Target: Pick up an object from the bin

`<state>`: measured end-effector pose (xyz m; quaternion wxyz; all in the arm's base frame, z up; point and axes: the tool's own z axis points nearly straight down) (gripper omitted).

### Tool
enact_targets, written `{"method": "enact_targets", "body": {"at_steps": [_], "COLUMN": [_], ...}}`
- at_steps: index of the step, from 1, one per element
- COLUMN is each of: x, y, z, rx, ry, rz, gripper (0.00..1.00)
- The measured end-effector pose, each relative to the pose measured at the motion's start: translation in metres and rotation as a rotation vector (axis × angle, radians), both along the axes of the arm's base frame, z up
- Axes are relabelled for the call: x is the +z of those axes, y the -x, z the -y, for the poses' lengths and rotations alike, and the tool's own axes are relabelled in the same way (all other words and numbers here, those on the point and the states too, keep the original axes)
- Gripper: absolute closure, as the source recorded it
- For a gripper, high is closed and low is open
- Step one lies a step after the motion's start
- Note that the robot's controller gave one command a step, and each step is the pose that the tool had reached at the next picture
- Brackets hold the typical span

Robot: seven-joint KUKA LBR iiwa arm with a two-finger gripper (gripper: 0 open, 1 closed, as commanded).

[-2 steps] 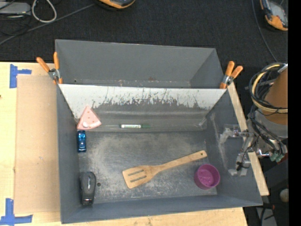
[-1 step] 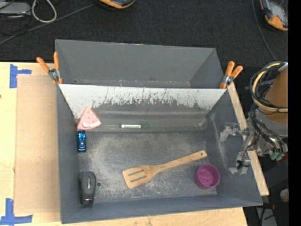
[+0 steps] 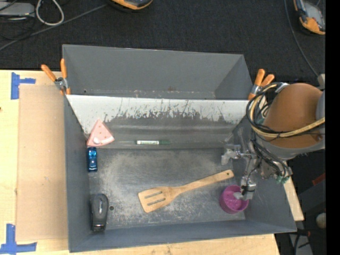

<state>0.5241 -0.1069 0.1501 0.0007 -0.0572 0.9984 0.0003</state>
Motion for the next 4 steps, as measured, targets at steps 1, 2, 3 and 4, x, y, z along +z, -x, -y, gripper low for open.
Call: {"method": "enact_targets", "body": {"at_steps": [1, 2, 3, 4], "x": [-0.015, -0.028, -0.084, -0.08], "y": [-0.029, -0.038, 0.002, -0.011], "z": [-0.056, -0.091, -0.146, -0.154], "rx": [0.224, 0.217, 0.151, 0.283], "ry": [0.003, 0.0, 0.0, 0.003], "rz": [0.009, -0.002, -0.004, 0.012], "gripper": [0.0, 0.0, 0.0, 1.0]}}
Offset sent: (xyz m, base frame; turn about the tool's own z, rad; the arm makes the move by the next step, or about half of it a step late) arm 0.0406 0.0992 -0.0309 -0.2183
